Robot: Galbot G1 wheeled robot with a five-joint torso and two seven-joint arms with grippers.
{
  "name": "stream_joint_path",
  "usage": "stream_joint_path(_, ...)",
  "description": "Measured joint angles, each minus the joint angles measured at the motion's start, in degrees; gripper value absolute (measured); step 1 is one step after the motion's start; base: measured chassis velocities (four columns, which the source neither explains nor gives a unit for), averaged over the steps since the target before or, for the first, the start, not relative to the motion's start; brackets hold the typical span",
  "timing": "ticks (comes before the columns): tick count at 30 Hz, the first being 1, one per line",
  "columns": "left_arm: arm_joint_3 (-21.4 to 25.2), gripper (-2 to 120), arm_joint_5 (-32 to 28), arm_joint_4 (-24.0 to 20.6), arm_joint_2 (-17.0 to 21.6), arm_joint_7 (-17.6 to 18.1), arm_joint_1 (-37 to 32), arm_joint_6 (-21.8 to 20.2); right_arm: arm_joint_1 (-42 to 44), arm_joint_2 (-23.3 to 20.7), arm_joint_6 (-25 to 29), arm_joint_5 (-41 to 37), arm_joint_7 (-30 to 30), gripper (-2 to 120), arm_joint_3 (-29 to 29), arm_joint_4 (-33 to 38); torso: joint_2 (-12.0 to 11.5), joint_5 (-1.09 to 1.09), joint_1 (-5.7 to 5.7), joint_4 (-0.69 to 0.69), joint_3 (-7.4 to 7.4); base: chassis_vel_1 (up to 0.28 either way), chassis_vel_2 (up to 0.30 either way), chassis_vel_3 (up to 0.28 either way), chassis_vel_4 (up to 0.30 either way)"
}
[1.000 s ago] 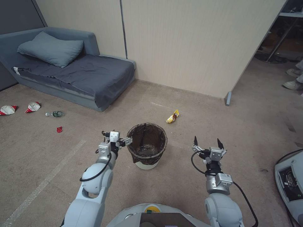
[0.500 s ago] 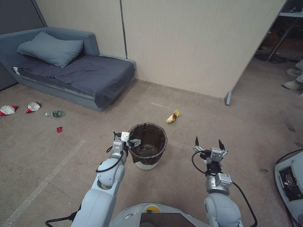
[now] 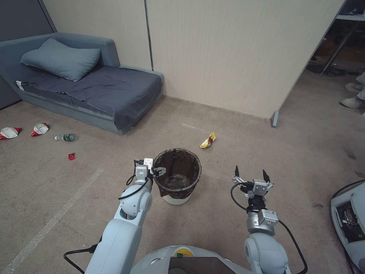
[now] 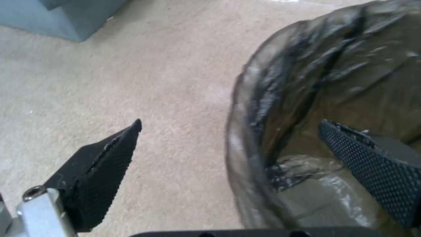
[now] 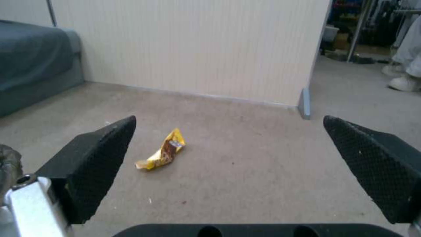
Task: Pick up the trash bin, then pick up the garbage from the floor and place it into the trash bin.
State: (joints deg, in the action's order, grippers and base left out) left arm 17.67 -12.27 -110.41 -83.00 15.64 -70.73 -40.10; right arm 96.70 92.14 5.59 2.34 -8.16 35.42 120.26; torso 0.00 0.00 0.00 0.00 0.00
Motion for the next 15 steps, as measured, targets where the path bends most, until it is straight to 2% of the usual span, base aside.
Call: stream_joint_path(15,1.4,100,-0.6,5.0,-0.2,0.0,2.3,-0.2,-0.6,0.0,0.0,-0.2,-0.1,100,-0.3,-0.9,0.0,0.00,0.00,0.00,0.00,0.000,0.000,0.000,0.000)
